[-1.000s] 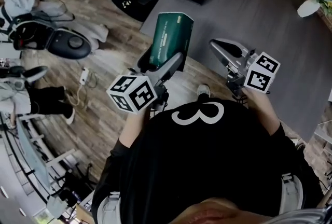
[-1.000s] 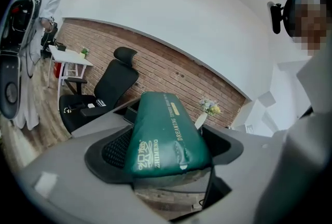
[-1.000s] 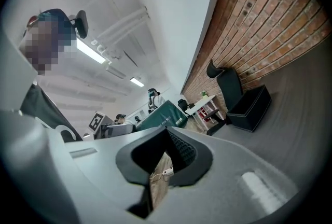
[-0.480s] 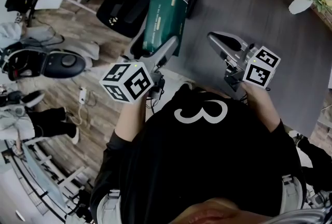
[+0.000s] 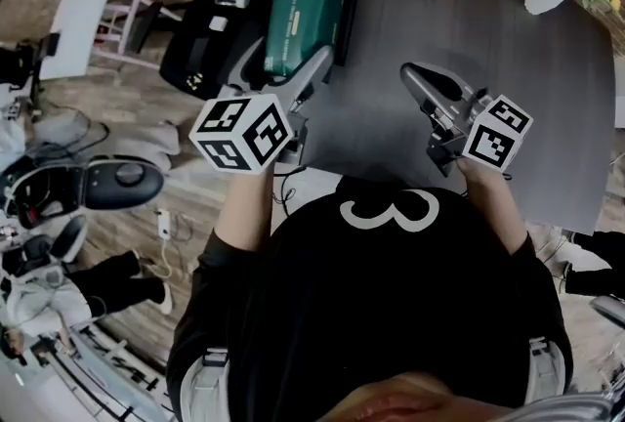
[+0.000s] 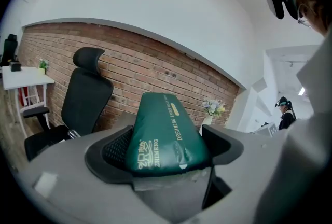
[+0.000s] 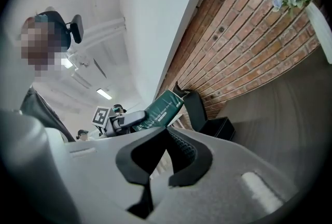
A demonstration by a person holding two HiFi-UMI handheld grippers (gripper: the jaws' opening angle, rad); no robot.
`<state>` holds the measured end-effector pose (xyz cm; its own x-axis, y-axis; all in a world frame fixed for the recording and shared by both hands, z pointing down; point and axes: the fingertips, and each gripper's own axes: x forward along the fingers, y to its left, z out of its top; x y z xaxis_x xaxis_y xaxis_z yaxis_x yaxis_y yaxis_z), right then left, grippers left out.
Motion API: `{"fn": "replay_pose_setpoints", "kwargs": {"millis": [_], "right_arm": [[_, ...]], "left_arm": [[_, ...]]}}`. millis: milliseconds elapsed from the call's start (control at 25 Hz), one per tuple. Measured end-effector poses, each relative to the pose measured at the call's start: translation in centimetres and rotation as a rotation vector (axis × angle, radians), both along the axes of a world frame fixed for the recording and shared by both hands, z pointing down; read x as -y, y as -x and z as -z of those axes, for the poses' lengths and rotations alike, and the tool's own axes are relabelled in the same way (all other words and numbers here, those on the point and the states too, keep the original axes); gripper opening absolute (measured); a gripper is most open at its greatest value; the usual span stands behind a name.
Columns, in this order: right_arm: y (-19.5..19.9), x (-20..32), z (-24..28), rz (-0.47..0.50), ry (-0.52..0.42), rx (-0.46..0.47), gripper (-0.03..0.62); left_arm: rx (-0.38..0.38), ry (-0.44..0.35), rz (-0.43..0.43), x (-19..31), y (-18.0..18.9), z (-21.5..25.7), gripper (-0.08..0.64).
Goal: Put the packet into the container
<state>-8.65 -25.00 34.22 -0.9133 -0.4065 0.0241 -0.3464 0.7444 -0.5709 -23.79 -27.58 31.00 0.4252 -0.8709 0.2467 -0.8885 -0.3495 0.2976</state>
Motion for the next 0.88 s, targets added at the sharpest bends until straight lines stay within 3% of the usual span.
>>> {"fn": "replay_pose_setpoints", "kwargs": {"millis": [280, 880], "right_arm": [[-0.9, 1.6, -1.3, -0.109, 0.038, -0.026, -0.003], [-3.5, 2.0, -5.0, -0.265, 0.122, -0.049, -0.003]], "left_arm": [[0.039, 0.016, -0.018, 5.5, 1.5, -2.4, 0.437], [0.191, 0.17, -0.02, 11.9, 1.6, -14.1, 0.436]]}}
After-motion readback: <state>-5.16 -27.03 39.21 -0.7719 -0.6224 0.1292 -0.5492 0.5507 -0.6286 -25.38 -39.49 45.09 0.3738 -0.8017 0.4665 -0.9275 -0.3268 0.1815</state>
